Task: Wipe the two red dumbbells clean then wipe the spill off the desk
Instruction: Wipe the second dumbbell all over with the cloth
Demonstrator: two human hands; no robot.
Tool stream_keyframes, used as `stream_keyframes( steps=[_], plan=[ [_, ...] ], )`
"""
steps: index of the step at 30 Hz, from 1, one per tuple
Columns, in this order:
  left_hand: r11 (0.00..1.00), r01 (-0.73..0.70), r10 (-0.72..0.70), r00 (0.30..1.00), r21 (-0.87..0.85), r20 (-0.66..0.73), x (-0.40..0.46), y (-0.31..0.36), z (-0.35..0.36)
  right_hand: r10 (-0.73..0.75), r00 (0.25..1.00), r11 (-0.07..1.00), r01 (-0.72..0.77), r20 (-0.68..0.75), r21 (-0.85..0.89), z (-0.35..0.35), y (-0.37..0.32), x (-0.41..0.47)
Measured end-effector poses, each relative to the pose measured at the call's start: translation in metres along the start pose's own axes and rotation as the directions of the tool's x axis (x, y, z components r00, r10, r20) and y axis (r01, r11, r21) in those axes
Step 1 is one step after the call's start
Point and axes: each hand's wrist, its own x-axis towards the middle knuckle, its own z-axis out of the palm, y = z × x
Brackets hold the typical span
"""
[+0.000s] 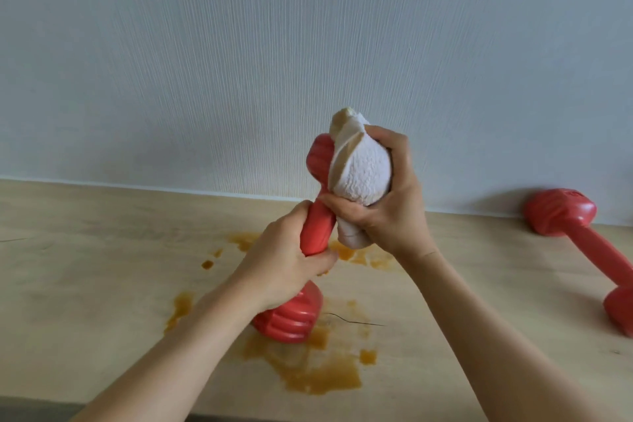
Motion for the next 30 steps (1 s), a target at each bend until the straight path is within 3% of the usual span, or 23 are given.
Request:
stream_keyframes(
  steps=[4, 6, 10, 11, 14, 18, 23, 30],
  plan=[
    [0.981, 0.032, -0.002, 0.988, -0.189, 0.155, 0.003, 0.001, 0.000, -0.023, 1.000, 0.999, 0.023, 0.002, 0.043, -0.003, -0.001, 0.000],
    [0.981, 0.025, 0.007, 0.987, -0.193, 0.162, 0.004, 0.001, -0.002, -0.003, 1.000, 1.000, 0.003, -0.013, -0.006, -0.003, -0.006, -0.001],
    [0.965, -0.019, 0.049, 0.993, 0.261, -0.111, -0.007, 0.008, 0.004, 0.017, 0.997, 0.985, -0.030, -0.079, -0.170, 0.002, -0.019, -0.005],
    [0.952, -0.012, 0.073, 0.980, 0.306, -0.187, -0.011, 0.012, 0.009, 0.019, 0.995, 0.980, -0.037, -0.096, -0.198, 0.006, -0.022, -0.006],
    [0.953, 0.041, 0.059, 0.948, 0.301, -0.313, -0.019, 0.014, 0.026, -0.015, 0.996, 0.971, -0.006, -0.087, -0.240, 0.015, -0.030, -0.010],
    [0.954, 0.064, 0.015, 0.966, 0.293, -0.259, -0.009, 0.010, 0.021, 0.011, 0.996, 0.986, -0.025, -0.090, -0.164, 0.015, -0.023, -0.005],
    [0.999, 0.033, -0.036, 0.994, -0.025, -0.106, -0.002, 0.002, 0.017, -0.054, 0.997, 0.999, 0.054, -0.057, -0.002, 0.010, -0.006, 0.000],
    [0.936, 0.030, -0.012, 0.998, -0.351, 0.054, 0.000, 0.005, 0.019, -0.025, 0.999, 0.977, 0.017, 0.035, 0.213, -0.001, 0.012, 0.005]
  ],
)
